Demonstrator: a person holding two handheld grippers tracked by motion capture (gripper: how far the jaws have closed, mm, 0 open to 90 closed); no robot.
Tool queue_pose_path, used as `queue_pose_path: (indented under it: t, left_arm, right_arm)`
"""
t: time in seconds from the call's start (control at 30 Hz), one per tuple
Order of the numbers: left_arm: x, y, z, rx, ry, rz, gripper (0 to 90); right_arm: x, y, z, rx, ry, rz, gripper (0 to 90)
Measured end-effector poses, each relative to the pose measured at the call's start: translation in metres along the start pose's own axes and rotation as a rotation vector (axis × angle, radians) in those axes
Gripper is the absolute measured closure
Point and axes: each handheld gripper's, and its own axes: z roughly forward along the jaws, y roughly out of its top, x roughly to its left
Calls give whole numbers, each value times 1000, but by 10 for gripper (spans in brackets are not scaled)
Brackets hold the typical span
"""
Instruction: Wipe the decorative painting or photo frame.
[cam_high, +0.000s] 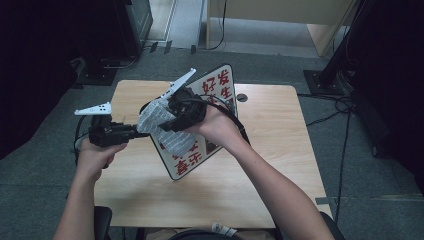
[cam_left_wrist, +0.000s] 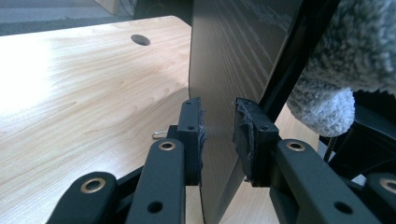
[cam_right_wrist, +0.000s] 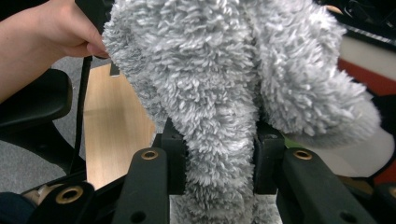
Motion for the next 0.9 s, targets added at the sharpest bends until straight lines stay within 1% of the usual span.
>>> queue_pose_path:
  t: [0.23, 0.4, 0.6, 0.9]
  left_arm:
    - [0, 0, 0, 2, 1, 4, 725]
    - [0, 0, 0, 3, 0, 3, 725]
    - [0, 0, 0, 1, 1, 4, 723]
    - [0, 0, 0, 1, 4, 3, 722]
  right_arm:
    - [0, -6, 3, -5, 8, 7, 655]
    - [-1, -10, 5, -22, 13, 12, 655]
    - [-2, -15, 8, -25, 19, 18, 655]
    - [-1, -24, 12, -44, 15, 18, 650]
